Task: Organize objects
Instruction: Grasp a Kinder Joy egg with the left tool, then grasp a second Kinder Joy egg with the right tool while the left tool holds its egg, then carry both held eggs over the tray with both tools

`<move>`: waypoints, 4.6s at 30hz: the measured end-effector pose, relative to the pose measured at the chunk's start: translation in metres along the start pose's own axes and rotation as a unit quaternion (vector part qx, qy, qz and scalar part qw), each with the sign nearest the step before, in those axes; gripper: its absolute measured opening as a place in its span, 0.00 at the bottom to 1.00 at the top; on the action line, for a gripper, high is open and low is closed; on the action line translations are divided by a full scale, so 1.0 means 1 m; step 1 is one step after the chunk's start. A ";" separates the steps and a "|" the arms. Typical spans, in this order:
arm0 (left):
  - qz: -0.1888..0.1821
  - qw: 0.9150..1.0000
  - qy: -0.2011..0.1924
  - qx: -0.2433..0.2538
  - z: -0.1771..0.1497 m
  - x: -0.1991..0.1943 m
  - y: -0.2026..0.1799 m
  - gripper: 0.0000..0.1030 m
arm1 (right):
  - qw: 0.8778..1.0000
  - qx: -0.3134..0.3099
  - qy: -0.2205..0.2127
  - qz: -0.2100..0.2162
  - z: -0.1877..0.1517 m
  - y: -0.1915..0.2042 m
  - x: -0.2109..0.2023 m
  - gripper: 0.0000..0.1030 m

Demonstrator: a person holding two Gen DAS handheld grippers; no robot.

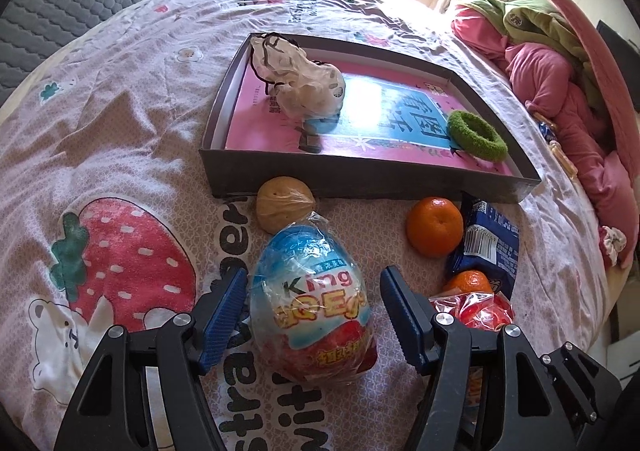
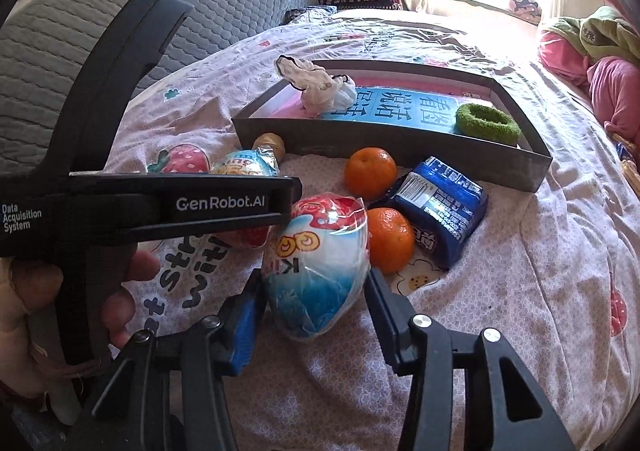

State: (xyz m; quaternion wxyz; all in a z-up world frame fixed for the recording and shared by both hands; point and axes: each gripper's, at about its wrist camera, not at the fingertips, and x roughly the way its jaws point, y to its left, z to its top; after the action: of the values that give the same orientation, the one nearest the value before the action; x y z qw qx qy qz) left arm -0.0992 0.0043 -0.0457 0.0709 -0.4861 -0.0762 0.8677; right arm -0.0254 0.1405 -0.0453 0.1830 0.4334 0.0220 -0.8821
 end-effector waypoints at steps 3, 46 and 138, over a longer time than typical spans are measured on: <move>-0.008 1.000 0.000 0.000 -0.002 0.000 -0.001 0.53 | 1.000 -0.002 -0.003 -0.001 0.000 -0.001 -0.002 0.48; -0.002 0.990 -0.131 0.048 0.006 -0.112 -0.030 0.52 | 0.993 0.012 -0.112 -0.045 0.027 -0.027 -0.074 0.48; 0.033 0.997 -0.051 0.056 0.100 0.050 -0.024 0.52 | 0.995 0.014 -0.023 -0.093 0.114 -0.099 0.064 0.48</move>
State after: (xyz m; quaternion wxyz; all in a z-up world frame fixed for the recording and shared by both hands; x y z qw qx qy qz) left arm -0.2095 0.0312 -0.0311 0.0654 -0.4389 -0.0146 0.8960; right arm -0.1814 0.1910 -0.0358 0.0945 0.4116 0.0454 -0.9053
